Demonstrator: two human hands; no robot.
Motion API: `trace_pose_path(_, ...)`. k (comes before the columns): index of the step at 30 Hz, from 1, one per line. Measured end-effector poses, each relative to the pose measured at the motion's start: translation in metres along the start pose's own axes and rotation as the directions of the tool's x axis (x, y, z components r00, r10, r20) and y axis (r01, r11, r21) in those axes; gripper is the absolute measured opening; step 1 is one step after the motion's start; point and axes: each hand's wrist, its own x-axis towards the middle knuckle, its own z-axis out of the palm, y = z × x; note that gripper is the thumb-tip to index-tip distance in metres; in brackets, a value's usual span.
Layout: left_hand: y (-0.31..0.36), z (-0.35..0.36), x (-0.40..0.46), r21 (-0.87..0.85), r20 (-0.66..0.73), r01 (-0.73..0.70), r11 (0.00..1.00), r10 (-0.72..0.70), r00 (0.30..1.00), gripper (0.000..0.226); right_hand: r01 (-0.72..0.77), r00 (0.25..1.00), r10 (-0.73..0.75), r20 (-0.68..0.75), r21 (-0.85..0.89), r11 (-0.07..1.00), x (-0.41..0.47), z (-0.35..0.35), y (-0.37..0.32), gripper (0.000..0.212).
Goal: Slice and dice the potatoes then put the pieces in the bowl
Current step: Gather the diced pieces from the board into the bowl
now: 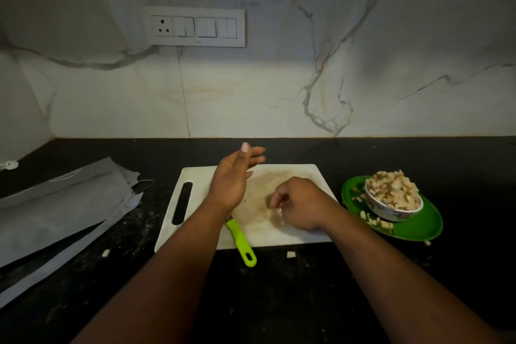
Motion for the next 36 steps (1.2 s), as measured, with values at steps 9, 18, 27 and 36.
trace_pose_path(9,-0.008,0.010,0.000,0.068,0.109,-0.045,0.997,0.038,0.993,0.062,0.255,0.962,-0.250,0.112,-0.030,0.967,0.007,0.004,0.004,0.019)
trace_pose_path(18,-0.014,0.009,-0.001,0.153,0.131,-0.027,0.988,0.007,0.991,0.072,0.064,0.994,-0.057,0.097,-0.068,0.996,-0.018,-0.021,0.029,0.056)
trace_pose_path(27,-0.018,0.009,0.000,0.175,0.153,-0.039,0.984,0.012,0.988,0.068,0.055,0.998,-0.055,-0.001,-0.004,0.998,-0.006,0.008,-0.004,0.017)
trace_pose_path(36,-0.014,0.010,-0.002,0.187,0.162,-0.072,0.980,0.042,0.986,0.066,0.064,0.997,-0.070,-0.028,-0.173,0.983,-0.001,0.012,-0.018,0.014)
